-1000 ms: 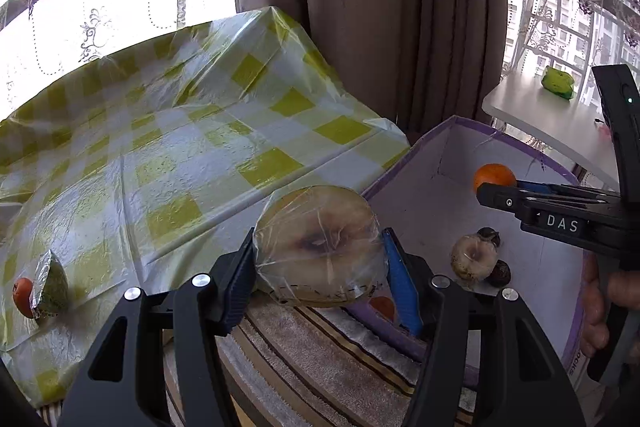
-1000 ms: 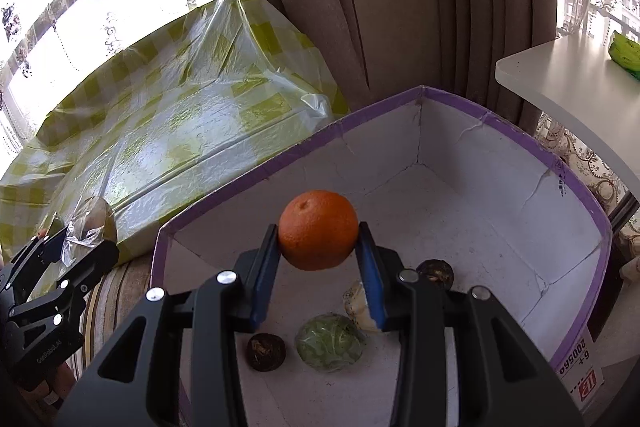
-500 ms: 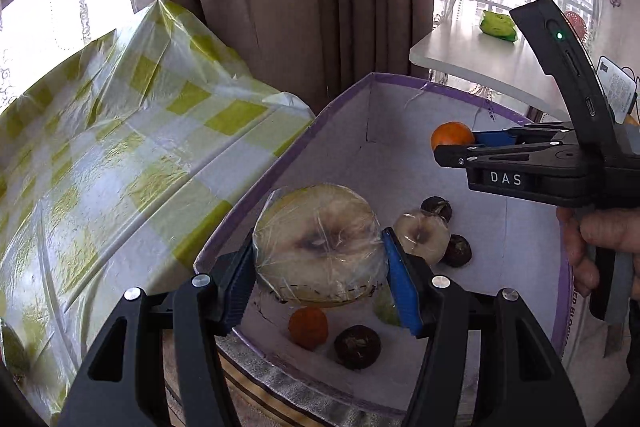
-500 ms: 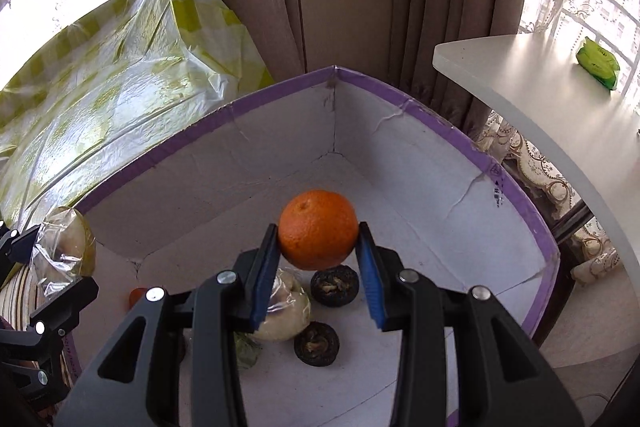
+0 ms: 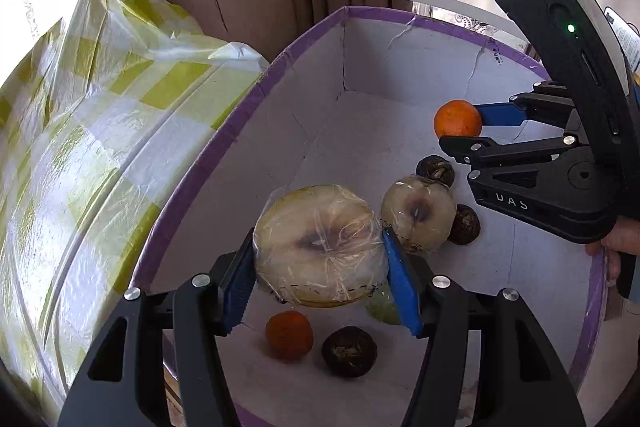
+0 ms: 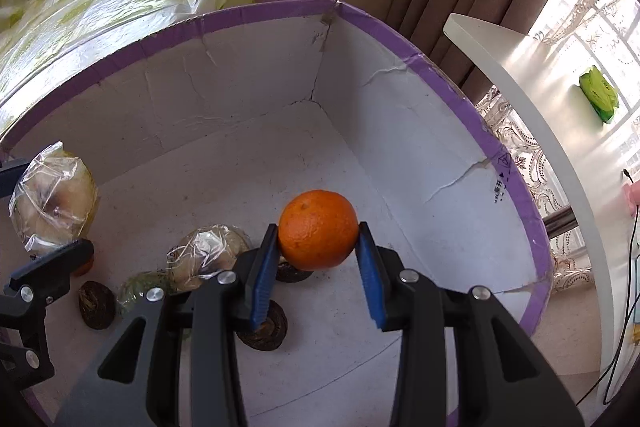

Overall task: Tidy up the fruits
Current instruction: 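Lower into the box and open both tools to release pear half and tangerine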

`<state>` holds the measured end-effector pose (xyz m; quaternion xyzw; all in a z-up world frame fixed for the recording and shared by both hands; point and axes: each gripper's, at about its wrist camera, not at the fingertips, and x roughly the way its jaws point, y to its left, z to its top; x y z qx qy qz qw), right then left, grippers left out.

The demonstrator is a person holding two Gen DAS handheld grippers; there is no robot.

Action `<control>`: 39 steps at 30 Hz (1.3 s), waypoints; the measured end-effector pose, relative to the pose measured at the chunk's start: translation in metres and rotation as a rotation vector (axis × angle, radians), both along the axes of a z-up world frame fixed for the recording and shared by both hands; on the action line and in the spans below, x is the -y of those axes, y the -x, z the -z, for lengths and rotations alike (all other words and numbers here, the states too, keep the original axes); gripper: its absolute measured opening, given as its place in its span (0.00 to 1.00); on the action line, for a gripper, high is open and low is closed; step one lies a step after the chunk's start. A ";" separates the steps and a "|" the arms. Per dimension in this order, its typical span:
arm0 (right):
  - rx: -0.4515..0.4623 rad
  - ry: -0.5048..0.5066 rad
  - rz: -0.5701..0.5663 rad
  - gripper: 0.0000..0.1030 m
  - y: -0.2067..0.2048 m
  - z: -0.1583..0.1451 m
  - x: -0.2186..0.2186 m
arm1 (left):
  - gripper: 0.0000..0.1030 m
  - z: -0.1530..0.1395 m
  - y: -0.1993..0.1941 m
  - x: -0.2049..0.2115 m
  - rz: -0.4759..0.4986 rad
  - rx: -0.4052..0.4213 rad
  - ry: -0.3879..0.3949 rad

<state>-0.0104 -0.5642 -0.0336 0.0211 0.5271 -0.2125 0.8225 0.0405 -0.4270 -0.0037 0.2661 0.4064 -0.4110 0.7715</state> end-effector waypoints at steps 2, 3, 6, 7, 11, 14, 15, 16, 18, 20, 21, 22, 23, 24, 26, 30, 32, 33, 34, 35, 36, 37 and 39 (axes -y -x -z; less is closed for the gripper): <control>-0.026 0.015 -0.008 0.37 -0.003 0.003 -0.002 | 0.57 0.009 -0.004 0.005 0.005 -0.030 -0.037; -0.045 0.023 -0.013 0.37 -0.004 0.006 -0.004 | 0.57 0.013 -0.004 0.007 0.010 -0.043 -0.057; -0.098 0.018 -0.034 0.37 -0.009 0.013 -0.007 | 0.57 0.026 -0.004 0.013 0.013 -0.059 -0.112; -0.107 0.013 -0.037 0.37 -0.009 0.015 -0.007 | 0.57 0.029 -0.004 0.014 0.013 -0.064 -0.129; -0.147 0.020 -0.047 0.37 -0.014 0.021 -0.010 | 0.57 0.037 -0.007 0.018 0.013 -0.103 -0.161; -0.169 0.013 -0.055 0.38 -0.017 0.024 -0.014 | 0.57 0.043 -0.014 0.018 -0.001 -0.149 -0.173; -0.172 0.017 -0.056 0.38 -0.016 0.026 -0.015 | 0.57 0.044 -0.016 0.019 -0.002 -0.164 -0.175; -0.178 0.021 -0.057 0.38 -0.017 0.027 -0.016 | 0.57 0.046 -0.017 0.019 0.000 -0.178 -0.180; -0.189 0.033 -0.063 0.38 -0.020 0.028 -0.016 | 0.57 0.050 -0.019 0.020 0.008 -0.199 -0.193; -0.186 0.030 -0.058 0.39 -0.020 0.029 -0.018 | 0.57 0.051 -0.021 0.020 0.001 -0.205 -0.190; -0.184 0.025 -0.055 0.39 -0.019 0.029 -0.017 | 0.57 0.051 -0.021 0.020 0.001 -0.210 -0.188; -0.182 0.022 -0.053 0.39 -0.018 0.028 -0.016 | 0.57 0.052 -0.021 0.020 0.002 -0.215 -0.185; -0.183 0.023 -0.053 0.39 -0.017 0.029 -0.015 | 0.57 0.053 -0.022 0.020 0.001 -0.222 -0.184; -0.186 0.027 -0.054 0.39 -0.018 0.029 -0.014 | 0.57 0.054 -0.022 0.021 0.000 -0.227 -0.185; -0.182 0.029 -0.054 0.40 -0.017 0.028 -0.015 | 0.57 0.058 -0.025 0.023 0.003 -0.235 -0.185; -0.172 0.027 -0.047 0.43 -0.017 0.026 -0.011 | 0.58 0.060 -0.028 0.021 0.002 -0.243 -0.170; -0.163 0.036 -0.046 0.51 -0.017 0.024 -0.011 | 0.58 0.060 -0.028 0.021 0.003 -0.251 -0.163; -0.162 0.040 -0.044 0.51 -0.017 0.023 -0.011 | 0.58 0.060 -0.029 0.020 0.003 -0.253 -0.160; -0.159 0.043 -0.043 0.52 -0.017 0.022 -0.011 | 0.59 0.055 -0.031 0.016 0.003 -0.253 -0.157; -0.153 0.043 -0.041 0.53 -0.017 0.020 -0.011 | 0.59 0.054 -0.032 0.014 0.007 -0.253 -0.150; -0.146 0.041 -0.039 0.56 -0.017 0.018 -0.010 | 0.63 0.052 -0.032 0.013 0.008 -0.250 -0.143; -0.138 0.042 -0.036 0.61 -0.016 0.016 -0.009 | 0.70 0.049 -0.032 0.013 0.002 -0.246 -0.132; -0.109 0.044 -0.031 0.68 -0.016 0.011 -0.009 | 0.79 0.043 -0.033 0.010 0.005 -0.248 -0.101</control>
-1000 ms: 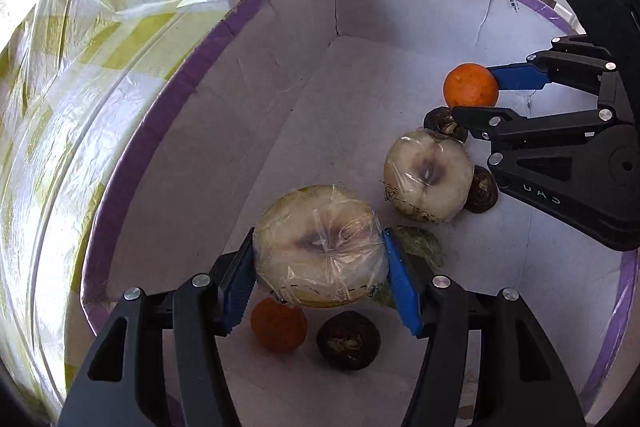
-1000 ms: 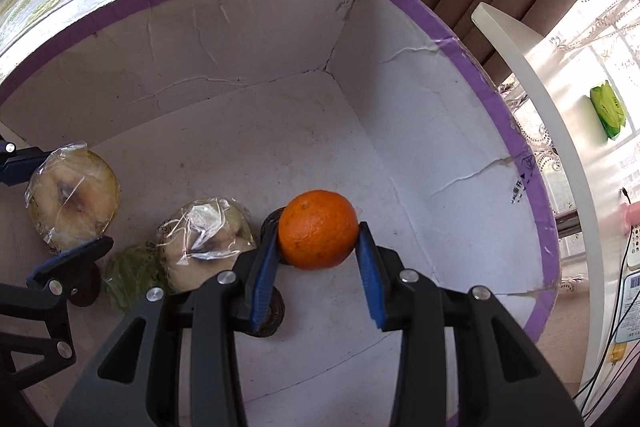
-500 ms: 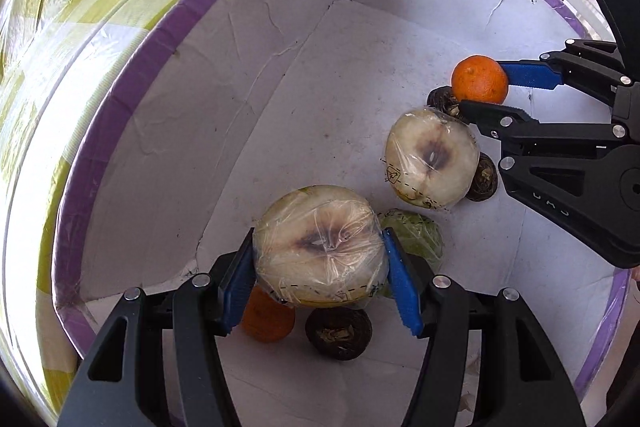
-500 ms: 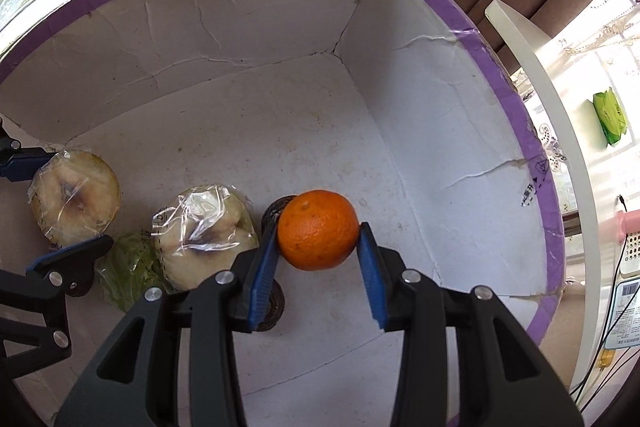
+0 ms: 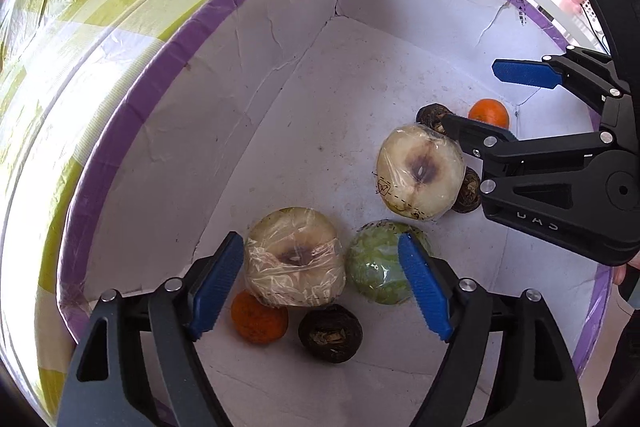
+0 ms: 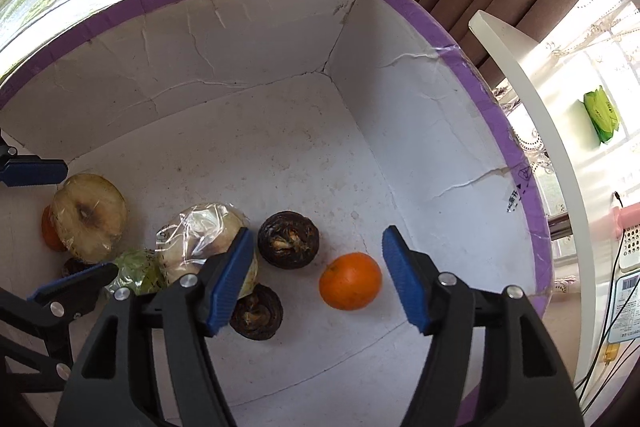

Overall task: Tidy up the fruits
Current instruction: 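Lower into the box and open both tools to release pear half and tangerine, then withdraw both open tools from the box back to the checked sheet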

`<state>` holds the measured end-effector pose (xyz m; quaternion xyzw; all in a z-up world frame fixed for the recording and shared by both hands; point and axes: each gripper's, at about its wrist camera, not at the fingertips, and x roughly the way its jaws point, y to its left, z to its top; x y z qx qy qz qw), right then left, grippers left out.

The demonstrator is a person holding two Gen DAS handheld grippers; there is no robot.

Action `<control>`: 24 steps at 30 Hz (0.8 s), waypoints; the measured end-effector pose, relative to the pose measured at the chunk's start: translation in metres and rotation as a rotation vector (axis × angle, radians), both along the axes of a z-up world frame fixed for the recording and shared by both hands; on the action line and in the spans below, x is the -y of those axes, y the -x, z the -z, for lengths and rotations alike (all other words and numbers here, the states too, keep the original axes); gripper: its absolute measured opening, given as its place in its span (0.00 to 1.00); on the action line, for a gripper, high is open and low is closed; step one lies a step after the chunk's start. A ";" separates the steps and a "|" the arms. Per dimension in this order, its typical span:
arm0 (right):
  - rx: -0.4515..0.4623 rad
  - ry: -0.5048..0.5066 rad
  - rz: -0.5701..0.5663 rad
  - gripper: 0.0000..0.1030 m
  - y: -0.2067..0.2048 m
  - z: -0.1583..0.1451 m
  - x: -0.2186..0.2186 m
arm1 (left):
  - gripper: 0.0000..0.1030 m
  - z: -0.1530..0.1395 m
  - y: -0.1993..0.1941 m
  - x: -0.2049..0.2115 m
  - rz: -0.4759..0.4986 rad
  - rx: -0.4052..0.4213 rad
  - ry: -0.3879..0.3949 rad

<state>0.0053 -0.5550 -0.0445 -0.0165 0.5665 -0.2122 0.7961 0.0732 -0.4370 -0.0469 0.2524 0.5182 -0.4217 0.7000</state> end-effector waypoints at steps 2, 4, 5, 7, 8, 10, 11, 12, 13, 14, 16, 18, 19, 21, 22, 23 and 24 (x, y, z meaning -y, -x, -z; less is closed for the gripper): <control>0.006 0.007 0.003 0.69 0.000 -0.002 0.000 | 0.79 -0.002 0.000 -0.001 -0.001 0.005 0.006; 0.015 0.007 0.004 0.69 0.000 -0.004 0.000 | 0.79 -0.005 0.001 -0.002 -0.001 0.014 0.014; 0.021 0.005 0.006 0.70 0.000 -0.005 0.001 | 0.79 -0.005 0.003 -0.002 -0.002 0.015 0.019; 0.036 0.002 0.013 0.70 0.002 -0.008 0.001 | 0.79 -0.011 0.007 -0.002 -0.006 0.032 0.035; 0.046 -0.001 0.018 0.70 0.004 -0.009 0.001 | 0.79 -0.013 0.008 -0.002 -0.006 0.045 0.041; 0.069 -0.005 0.026 0.71 0.006 -0.012 0.001 | 0.79 -0.019 0.014 -0.004 -0.006 0.097 0.058; 0.080 -0.006 0.030 0.72 0.007 -0.014 0.002 | 0.80 -0.022 0.017 -0.007 -0.002 0.125 0.073; 0.092 -0.009 0.034 0.73 0.009 -0.016 0.003 | 0.82 -0.026 0.021 -0.011 -0.001 0.148 0.086; 0.105 -0.010 0.036 0.74 0.010 -0.018 0.003 | 0.83 -0.029 0.025 -0.012 -0.001 0.175 0.092; 0.118 -0.011 0.038 0.74 0.012 -0.020 0.004 | 0.84 -0.033 0.027 -0.014 -0.002 0.206 0.100; 0.150 -0.017 0.036 0.74 0.016 -0.024 0.004 | 0.85 -0.042 0.034 -0.019 -0.006 0.257 0.129; 0.176 -0.025 0.036 0.74 0.020 -0.028 0.004 | 0.85 -0.050 0.037 -0.024 -0.021 0.296 0.160; 0.192 -0.037 0.037 0.74 0.022 -0.031 0.004 | 0.85 -0.054 0.038 -0.027 -0.033 0.310 0.176; 0.234 -0.057 0.035 0.74 0.026 -0.035 0.004 | 0.85 -0.064 0.039 -0.037 -0.064 0.338 0.215; 0.245 -0.061 0.037 0.74 0.025 -0.037 0.006 | 0.85 -0.069 0.040 -0.042 -0.080 0.349 0.239; 0.256 -0.064 0.040 0.74 0.026 -0.038 0.006 | 0.85 -0.075 0.039 -0.048 -0.094 0.358 0.264; 0.266 -0.066 0.044 0.74 0.027 -0.040 0.007 | 0.85 -0.080 0.039 -0.053 -0.109 0.366 0.288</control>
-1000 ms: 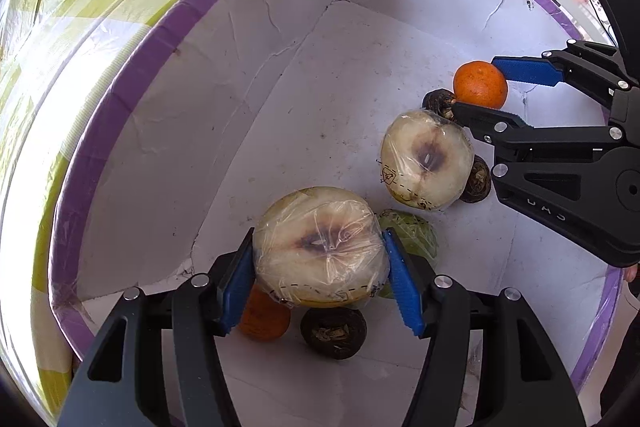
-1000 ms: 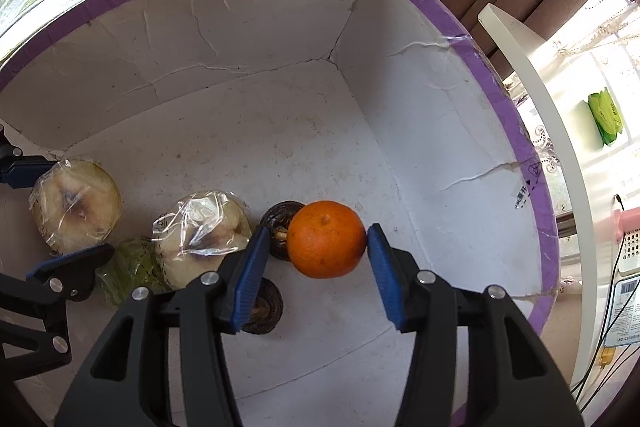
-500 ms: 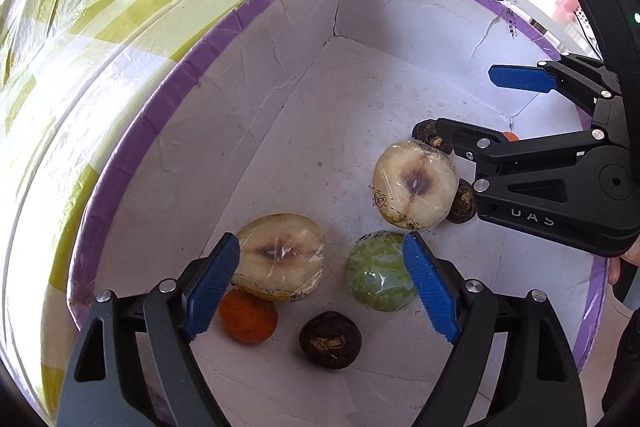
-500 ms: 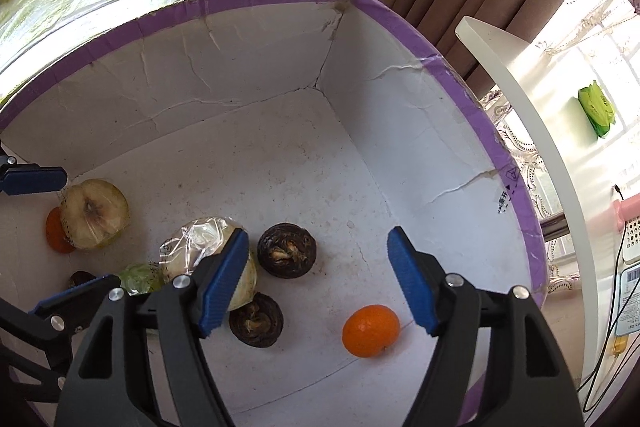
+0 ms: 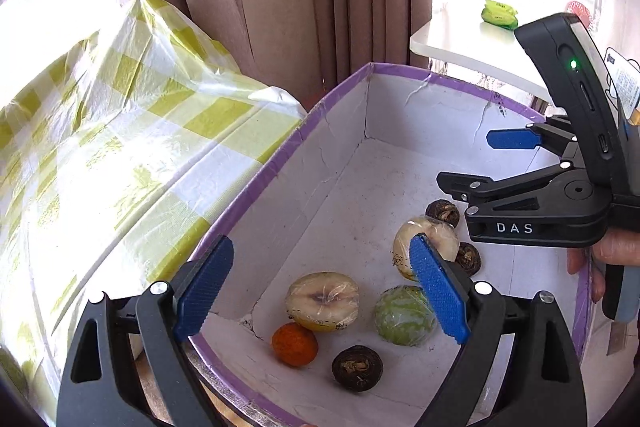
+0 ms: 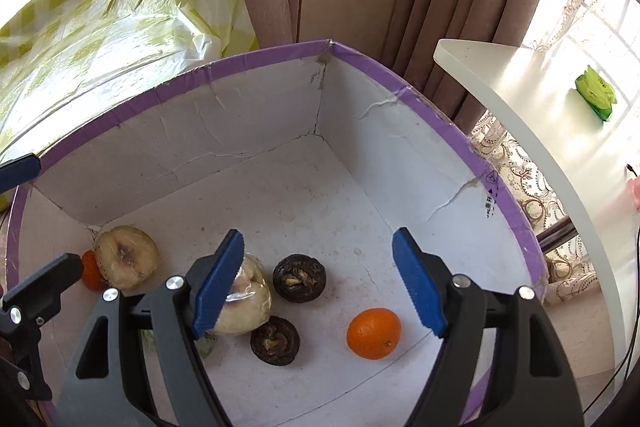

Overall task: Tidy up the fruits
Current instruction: 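Withdraw both open tools from the box back to the checked sheet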

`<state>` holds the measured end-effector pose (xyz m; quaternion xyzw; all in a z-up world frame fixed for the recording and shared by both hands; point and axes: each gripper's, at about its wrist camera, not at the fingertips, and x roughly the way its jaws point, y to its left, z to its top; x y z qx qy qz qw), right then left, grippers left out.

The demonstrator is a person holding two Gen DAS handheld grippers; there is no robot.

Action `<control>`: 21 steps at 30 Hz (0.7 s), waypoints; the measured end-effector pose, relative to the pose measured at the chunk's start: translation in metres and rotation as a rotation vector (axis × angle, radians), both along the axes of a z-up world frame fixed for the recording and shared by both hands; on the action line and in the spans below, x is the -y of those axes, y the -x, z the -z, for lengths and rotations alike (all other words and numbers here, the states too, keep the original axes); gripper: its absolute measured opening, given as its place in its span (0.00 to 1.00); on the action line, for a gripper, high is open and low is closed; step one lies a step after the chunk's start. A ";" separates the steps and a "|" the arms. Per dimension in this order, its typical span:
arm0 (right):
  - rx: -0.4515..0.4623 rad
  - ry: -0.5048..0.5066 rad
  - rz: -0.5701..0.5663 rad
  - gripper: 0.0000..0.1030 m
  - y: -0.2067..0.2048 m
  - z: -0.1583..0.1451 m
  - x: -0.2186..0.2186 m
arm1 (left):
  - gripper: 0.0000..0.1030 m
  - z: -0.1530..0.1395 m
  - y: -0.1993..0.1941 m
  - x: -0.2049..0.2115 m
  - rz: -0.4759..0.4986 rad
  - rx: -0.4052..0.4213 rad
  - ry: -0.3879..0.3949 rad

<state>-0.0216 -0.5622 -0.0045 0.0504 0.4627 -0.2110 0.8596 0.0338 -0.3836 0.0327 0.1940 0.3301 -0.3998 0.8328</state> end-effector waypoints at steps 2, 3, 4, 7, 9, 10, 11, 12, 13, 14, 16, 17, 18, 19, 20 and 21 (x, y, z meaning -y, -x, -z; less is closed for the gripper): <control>0.017 -0.005 0.006 0.74 0.002 -0.002 0.004 | 0.85 -0.011 -0.001 -0.014 -0.023 0.007 0.054; 0.022 -0.008 0.008 0.74 0.003 -0.003 0.003 | 0.85 -0.015 -0.002 -0.021 -0.036 0.010 0.080; 0.029 -0.013 0.007 0.74 0.003 -0.004 0.004 | 0.85 -0.020 -0.002 -0.028 -0.050 0.014 0.107; 0.057 -0.025 0.014 0.74 0.007 -0.008 0.006 | 0.84 -0.031 -0.003 -0.053 -0.096 0.035 0.165; 0.083 -0.033 0.022 0.74 0.012 -0.015 0.006 | 0.84 -0.032 -0.002 -0.063 -0.132 0.056 0.189; 0.099 -0.036 0.023 0.74 0.013 -0.020 0.006 | 0.84 -0.033 -0.002 -0.069 -0.149 0.062 0.200; 0.117 -0.040 0.023 0.74 0.014 -0.024 0.005 | 0.84 -0.034 -0.003 -0.076 -0.165 0.066 0.213; 0.133 -0.043 0.020 0.74 0.015 -0.029 0.003 | 0.84 -0.037 -0.004 -0.086 -0.183 0.071 0.223; 0.149 -0.044 0.014 0.74 0.014 -0.034 0.001 | 0.84 -0.038 -0.005 -0.092 -0.203 0.077 0.231; 0.160 -0.041 0.006 0.74 0.015 -0.038 -0.002 | 0.84 -0.040 -0.006 -0.101 -0.225 0.082 0.238; 0.179 -0.035 -0.011 0.74 0.013 -0.047 -0.009 | 0.84 -0.043 -0.007 -0.117 -0.266 0.099 0.251; 0.193 -0.039 -0.021 0.74 0.013 -0.050 -0.013 | 0.84 -0.045 -0.007 -0.125 -0.287 0.109 0.256; 0.213 -0.047 -0.035 0.74 0.013 -0.054 -0.018 | 0.84 -0.046 -0.009 -0.135 -0.307 0.116 0.263; 0.229 -0.056 -0.045 0.74 0.013 -0.058 -0.023 | 0.84 -0.048 -0.010 -0.144 -0.324 0.118 0.269; 0.244 -0.062 -0.060 0.74 0.012 -0.061 -0.028 | 0.84 -0.049 -0.011 -0.153 -0.343 0.121 0.275; 0.260 -0.066 -0.076 0.74 0.011 -0.064 -0.034 | 0.83 -0.049 -0.013 -0.162 -0.364 0.121 0.281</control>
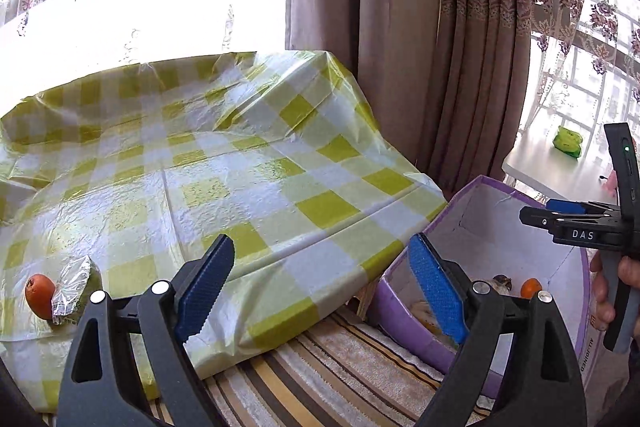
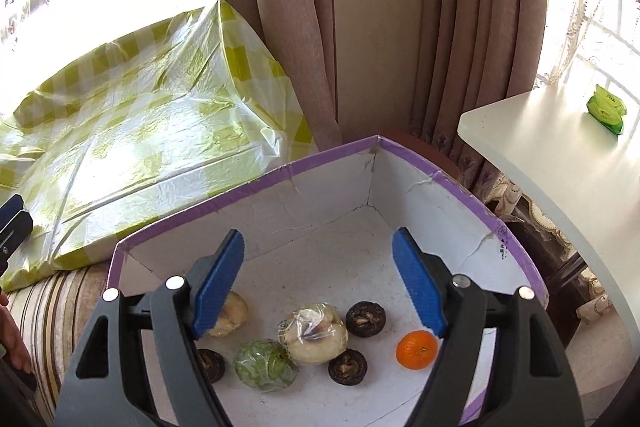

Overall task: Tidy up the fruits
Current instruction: 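Withdraw both open tools from the box back to the checked sheet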

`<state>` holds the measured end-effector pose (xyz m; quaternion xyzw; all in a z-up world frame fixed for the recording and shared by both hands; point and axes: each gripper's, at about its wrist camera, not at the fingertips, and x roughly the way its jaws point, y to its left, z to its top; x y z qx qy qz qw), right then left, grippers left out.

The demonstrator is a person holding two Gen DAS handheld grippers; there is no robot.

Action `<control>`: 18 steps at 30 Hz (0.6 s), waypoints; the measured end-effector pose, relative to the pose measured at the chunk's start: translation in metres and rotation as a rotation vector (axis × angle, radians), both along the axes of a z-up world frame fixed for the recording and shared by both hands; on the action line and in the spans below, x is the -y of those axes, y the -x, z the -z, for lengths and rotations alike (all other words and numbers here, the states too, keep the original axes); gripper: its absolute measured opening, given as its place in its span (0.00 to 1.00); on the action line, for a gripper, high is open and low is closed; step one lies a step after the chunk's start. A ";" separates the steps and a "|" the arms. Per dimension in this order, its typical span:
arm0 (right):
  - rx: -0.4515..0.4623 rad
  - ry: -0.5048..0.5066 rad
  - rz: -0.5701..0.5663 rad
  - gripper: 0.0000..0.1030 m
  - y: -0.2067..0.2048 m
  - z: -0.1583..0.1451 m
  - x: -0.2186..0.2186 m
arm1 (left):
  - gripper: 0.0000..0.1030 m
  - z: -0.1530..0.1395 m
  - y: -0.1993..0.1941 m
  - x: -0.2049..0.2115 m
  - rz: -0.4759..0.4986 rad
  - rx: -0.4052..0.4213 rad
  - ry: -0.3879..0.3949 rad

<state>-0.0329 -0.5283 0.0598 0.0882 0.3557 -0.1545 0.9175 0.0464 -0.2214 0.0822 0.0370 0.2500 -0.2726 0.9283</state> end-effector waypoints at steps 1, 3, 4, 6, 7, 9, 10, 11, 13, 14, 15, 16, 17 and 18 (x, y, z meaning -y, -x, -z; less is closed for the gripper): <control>0.015 -0.002 -0.013 0.74 -0.001 -0.004 -0.006 | 0.83 0.000 -0.001 -0.008 -0.018 -0.001 0.006; 0.041 -0.017 -0.033 0.74 -0.002 -0.009 -0.018 | 0.83 -0.002 -0.003 -0.025 -0.056 0.004 0.015; 0.049 -0.027 -0.050 0.74 -0.004 -0.011 -0.024 | 0.83 -0.002 -0.004 -0.032 -0.073 0.006 0.019; 0.061 -0.021 -0.078 0.74 -0.007 -0.013 -0.039 | 0.83 -0.003 -0.006 -0.048 -0.106 0.008 0.030; 0.063 -0.017 -0.092 0.75 -0.008 -0.013 -0.046 | 0.83 -0.003 -0.008 -0.056 -0.124 0.006 0.036; 0.060 -0.017 -0.127 0.75 -0.014 -0.013 -0.062 | 0.83 -0.003 -0.011 -0.071 -0.158 -0.001 0.051; 0.058 -0.015 -0.140 0.75 -0.015 -0.012 -0.068 | 0.83 -0.003 -0.013 -0.079 -0.175 -0.004 0.057; 0.054 -0.013 -0.153 0.76 -0.017 -0.011 -0.074 | 0.83 -0.003 -0.014 -0.085 -0.192 -0.005 0.062; 0.051 -0.015 -0.177 0.76 -0.020 -0.010 -0.086 | 0.83 -0.004 -0.016 -0.098 -0.224 -0.003 0.068; 0.051 -0.017 -0.189 0.76 -0.022 -0.009 -0.093 | 0.83 -0.004 -0.018 -0.104 -0.244 -0.001 0.065; 0.051 -0.018 -0.201 0.76 -0.023 -0.009 -0.098 | 0.82 -0.005 -0.020 -0.109 -0.265 0.002 0.062; 0.051 -0.019 -0.213 0.76 -0.025 -0.008 -0.104 | 0.81 -0.005 -0.021 -0.115 -0.289 0.005 0.059; 0.050 -0.018 -0.225 0.76 -0.027 -0.008 -0.110 | 0.80 -0.005 -0.023 -0.122 -0.311 0.004 0.058; 0.051 -0.016 -0.237 0.76 -0.028 -0.008 -0.116 | 0.79 -0.004 -0.026 -0.128 -0.332 -0.001 0.056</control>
